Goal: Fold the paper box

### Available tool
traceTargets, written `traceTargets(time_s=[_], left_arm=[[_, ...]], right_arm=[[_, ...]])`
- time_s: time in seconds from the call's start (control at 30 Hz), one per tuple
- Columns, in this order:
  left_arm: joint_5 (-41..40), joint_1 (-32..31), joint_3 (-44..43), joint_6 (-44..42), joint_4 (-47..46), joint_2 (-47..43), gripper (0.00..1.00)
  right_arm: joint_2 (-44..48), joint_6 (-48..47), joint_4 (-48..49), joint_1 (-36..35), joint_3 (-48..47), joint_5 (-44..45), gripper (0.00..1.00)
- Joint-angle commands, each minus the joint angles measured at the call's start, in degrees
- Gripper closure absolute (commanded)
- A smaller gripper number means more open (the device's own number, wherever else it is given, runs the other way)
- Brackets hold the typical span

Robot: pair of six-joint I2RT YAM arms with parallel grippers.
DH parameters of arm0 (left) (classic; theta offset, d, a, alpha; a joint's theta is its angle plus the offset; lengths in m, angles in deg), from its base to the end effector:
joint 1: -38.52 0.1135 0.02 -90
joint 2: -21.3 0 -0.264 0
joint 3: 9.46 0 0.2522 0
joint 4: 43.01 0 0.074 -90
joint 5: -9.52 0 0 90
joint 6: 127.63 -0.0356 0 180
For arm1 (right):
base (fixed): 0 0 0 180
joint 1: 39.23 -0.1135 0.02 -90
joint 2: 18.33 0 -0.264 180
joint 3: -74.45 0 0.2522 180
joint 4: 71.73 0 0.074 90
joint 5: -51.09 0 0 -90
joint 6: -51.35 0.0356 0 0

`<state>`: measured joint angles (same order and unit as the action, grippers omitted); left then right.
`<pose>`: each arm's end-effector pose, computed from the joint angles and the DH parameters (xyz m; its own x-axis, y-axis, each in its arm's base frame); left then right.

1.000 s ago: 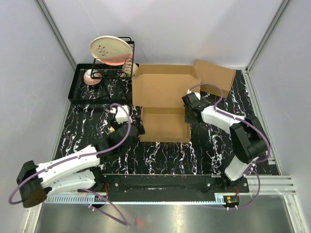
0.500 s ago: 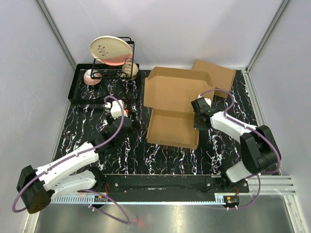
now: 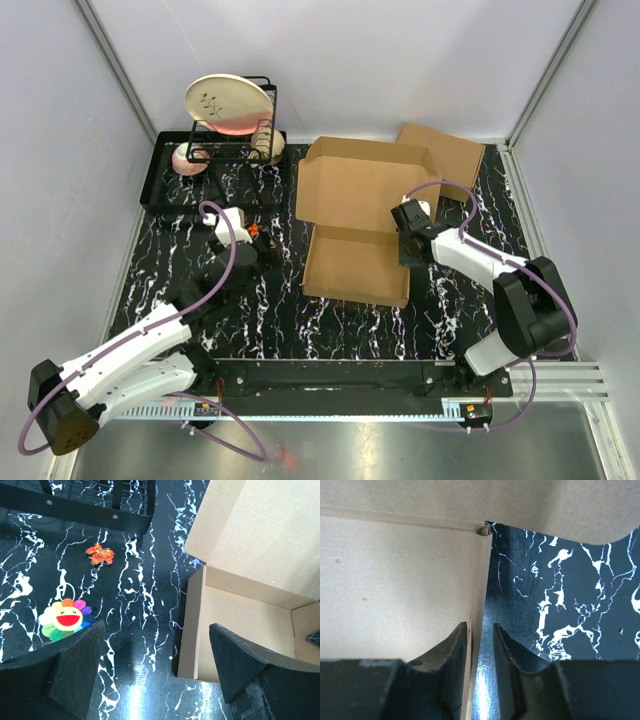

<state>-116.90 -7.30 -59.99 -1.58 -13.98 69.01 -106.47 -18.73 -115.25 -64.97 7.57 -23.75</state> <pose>0.1450 -0.1189 0.2759 -0.3700 -0.2987 -0.8797 -0.0147 0.9487 -0.3160 0.2676 0.1187 0.1879 -0.8748 -0.0567 -0.4812 -0.0221 0.9968 -0.0773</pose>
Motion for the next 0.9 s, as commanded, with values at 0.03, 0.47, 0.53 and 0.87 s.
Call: traceTargets(time_s=[0.03, 0.47, 0.53, 0.87], left_arm=[[0.39, 0.73, 0.39, 0.07, 1.60, -2.96, 0.12], [2.66, 11.09, -1.72, 0.86, 10.13, -5.69, 0.09], [6.61, 16.43, -0.50, 2.00, 10.05, -4.03, 0.09], [15.24, 25.25, 2.50, 10.34, 4.34, 15.83, 0.23]], right_arm=[[6.39, -0.24, -0.21, -3.61, -1.63, 7.34, 0.56], [20.26, 4.50, -8.66, -8.89, -12.27, 10.07, 0.45], [23.61, 4.86, -5.42, -9.33, -9.56, 6.13, 0.46], [31.09, 3.81, 7.69, -11.44, 0.12, -7.86, 0.50]])
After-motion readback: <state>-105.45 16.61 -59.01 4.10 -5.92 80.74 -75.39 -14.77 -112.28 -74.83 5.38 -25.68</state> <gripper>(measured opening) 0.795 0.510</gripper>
